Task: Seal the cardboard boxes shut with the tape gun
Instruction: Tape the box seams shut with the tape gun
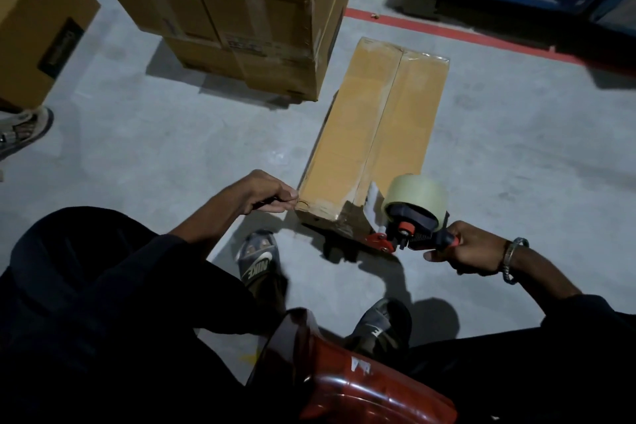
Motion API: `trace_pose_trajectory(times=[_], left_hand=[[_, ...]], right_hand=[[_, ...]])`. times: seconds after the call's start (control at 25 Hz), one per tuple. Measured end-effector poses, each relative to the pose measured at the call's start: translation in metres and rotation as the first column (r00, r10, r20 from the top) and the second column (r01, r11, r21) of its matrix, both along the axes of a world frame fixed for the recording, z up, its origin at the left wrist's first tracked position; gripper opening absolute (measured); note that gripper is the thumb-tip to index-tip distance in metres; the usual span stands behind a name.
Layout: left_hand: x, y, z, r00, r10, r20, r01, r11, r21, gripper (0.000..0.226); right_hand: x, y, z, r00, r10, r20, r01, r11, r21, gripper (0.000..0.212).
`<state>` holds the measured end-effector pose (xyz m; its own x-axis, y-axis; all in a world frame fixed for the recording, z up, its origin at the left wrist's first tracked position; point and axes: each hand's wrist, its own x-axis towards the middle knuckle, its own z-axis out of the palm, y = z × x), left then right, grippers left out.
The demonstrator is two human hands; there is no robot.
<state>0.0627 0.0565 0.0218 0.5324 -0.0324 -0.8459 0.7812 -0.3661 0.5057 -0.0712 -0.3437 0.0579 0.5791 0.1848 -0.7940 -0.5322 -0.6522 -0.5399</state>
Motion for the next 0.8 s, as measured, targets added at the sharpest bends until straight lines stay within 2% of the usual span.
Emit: trace_pose_trajectory(times=[0.16, 0.36, 0.52, 0.64, 0.76, 0.8], left_hand=[[-0.009, 0.007, -0.015, 0.991, -0.081, 0.104, 0.076, 0.996, 0.046, 0.013], [-0.013, 0.004, -0.024, 0.979, -0.026, 0.201, -0.006, 0.988, 0.157, 0.009], [-0.022, 0.002, -0.032, 0.966, -0.005, 0.26, -0.05, 0.978, 0.205, 0.007], [-0.022, 0.0, -0.041, 0.97, 0.029, 0.243, -0.085, 0.971, 0.223, 0.011], [-0.027, 0.0, -0.048, 0.978, 0.134, 0.158, -0.164, 0.968, 0.191, 0.03], [-0.031, 0.0, -0.049, 0.974, 0.147, 0.174, -0.182, 0.962, 0.205, 0.034]], right_hand=[[0.001, 0.008, -0.006, 0.998, 0.055, 0.01, -0.054, 0.995, -0.083, 0.025], [0.001, 0.03, -0.018, 0.954, 0.276, 0.114, -0.232, 0.925, -0.3, 0.04], [0.004, 0.035, -0.024, 0.937, 0.326, 0.122, -0.272, 0.905, -0.328, 0.043], [0.007, 0.036, -0.027, 0.936, 0.331, 0.119, -0.275, 0.899, -0.342, 0.045], [0.008, 0.035, -0.031, 0.937, 0.331, 0.111, -0.272, 0.892, -0.36, 0.046], [0.008, 0.035, -0.032, 0.939, 0.328, 0.107, -0.271, 0.892, -0.362, 0.045]])
